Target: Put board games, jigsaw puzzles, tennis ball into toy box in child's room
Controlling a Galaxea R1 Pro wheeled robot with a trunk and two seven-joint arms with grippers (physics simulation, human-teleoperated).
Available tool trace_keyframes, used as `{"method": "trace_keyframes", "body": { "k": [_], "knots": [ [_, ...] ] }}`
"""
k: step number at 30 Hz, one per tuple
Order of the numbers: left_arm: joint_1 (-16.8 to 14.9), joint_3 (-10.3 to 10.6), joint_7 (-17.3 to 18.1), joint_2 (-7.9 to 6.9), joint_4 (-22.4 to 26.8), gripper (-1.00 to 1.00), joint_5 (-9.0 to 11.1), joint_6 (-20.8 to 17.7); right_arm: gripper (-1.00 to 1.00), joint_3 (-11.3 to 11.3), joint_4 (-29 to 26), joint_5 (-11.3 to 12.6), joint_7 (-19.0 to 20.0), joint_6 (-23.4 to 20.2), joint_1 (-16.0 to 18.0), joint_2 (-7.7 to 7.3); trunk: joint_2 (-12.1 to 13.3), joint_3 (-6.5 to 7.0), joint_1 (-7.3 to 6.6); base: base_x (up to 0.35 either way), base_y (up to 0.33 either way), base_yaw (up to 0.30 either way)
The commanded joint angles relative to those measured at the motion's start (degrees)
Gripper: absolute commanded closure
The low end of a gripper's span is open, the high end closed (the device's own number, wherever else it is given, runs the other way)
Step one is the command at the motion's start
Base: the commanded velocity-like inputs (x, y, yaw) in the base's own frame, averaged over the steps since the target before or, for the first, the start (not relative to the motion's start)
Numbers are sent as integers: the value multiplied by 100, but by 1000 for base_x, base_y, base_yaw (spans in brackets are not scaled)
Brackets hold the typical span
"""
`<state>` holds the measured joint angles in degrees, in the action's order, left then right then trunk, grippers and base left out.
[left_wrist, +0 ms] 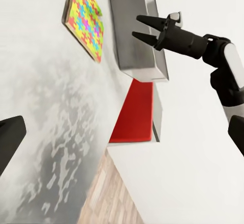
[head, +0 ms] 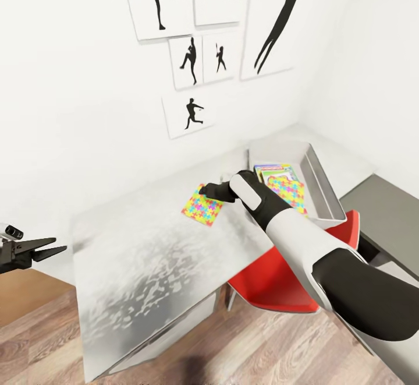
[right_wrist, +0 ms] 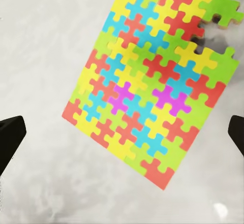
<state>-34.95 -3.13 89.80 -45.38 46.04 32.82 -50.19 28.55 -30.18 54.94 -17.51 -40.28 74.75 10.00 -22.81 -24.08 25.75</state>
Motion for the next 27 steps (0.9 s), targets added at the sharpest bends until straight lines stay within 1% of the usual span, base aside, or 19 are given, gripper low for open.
{"method": "trace_keyframes", "body": {
  "k": [1, 7, 18, 27],
  "knots": [
    [-3, 5, 20, -4, 1, -100, 5, -61, -100, 16, -11, 52, -51, -6, 9, 0, -11, -19, 4, 85, 43, 62],
    [-3, 5, 20, -3, 1, -100, 5, -61, -100, 19, -26, 48, -51, 12, 7, 0, -11, -64, 4, 58, 32, 49],
    [-3, 5, 20, -3, 1, -100, 5, -61, -100, 31, -40, 41, -51, 32, 5, 0, -11, -72, 4, 9, 3, 5],
    [-3, 5, 20, 2, 1, -100, 5, -61, -100, 59, -40, 26, -51, 99, -3, 0, -11, -73, 4, 129, 63, 0]
  ]
}}
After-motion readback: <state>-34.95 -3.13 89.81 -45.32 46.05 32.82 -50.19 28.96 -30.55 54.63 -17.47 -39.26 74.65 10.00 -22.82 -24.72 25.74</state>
